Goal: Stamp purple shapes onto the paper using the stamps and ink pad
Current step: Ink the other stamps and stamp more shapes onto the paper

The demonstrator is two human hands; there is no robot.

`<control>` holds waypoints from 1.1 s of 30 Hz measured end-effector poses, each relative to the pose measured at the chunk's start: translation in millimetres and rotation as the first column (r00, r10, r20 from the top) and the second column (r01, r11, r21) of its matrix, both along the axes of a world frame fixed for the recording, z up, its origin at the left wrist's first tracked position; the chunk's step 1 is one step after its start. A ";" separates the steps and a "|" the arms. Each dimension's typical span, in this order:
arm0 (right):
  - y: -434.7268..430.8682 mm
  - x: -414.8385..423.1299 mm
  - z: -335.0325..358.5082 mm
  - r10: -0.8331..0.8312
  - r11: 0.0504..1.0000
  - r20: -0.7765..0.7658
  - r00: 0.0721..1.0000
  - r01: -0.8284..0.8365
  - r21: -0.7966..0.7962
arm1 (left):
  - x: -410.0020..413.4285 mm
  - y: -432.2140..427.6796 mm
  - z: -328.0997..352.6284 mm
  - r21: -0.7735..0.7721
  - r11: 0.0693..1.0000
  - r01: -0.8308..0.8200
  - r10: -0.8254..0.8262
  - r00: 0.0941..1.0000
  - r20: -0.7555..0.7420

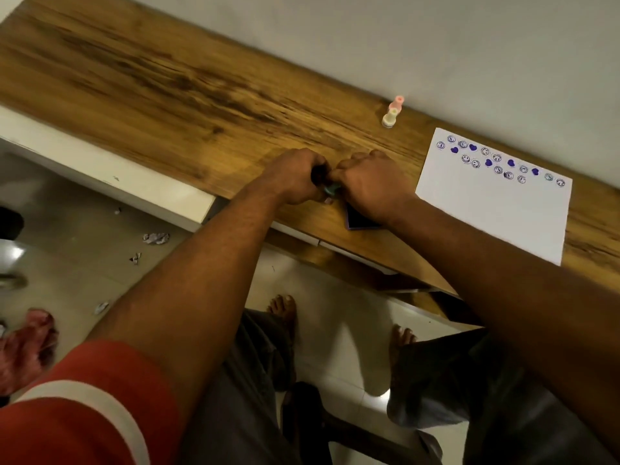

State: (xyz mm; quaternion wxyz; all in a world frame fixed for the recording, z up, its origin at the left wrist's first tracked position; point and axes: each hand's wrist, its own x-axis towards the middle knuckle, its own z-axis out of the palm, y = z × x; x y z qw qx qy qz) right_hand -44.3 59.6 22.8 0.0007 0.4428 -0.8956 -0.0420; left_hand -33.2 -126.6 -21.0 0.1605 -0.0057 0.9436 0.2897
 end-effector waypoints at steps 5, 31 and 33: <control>-6.1 -1.1 0.9 0.081 0.992 -0.054 0.995 -0.075 0.106 | -2.6 1.0 1.6 -0.028 0.999 0.019 -0.019 1.000 0.014; 48.6 -110.9 23.2 -0.559 0.828 -0.050 0.827 0.555 -0.079 | -2.8 0.4 -1.5 0.076 0.995 -0.058 0.056 0.998 0.026; 42.3 -123.6 22.0 -0.544 0.834 -0.129 0.829 0.551 0.025 | -4.6 -0.1 -1.2 0.079 0.995 -0.054 0.052 0.998 0.031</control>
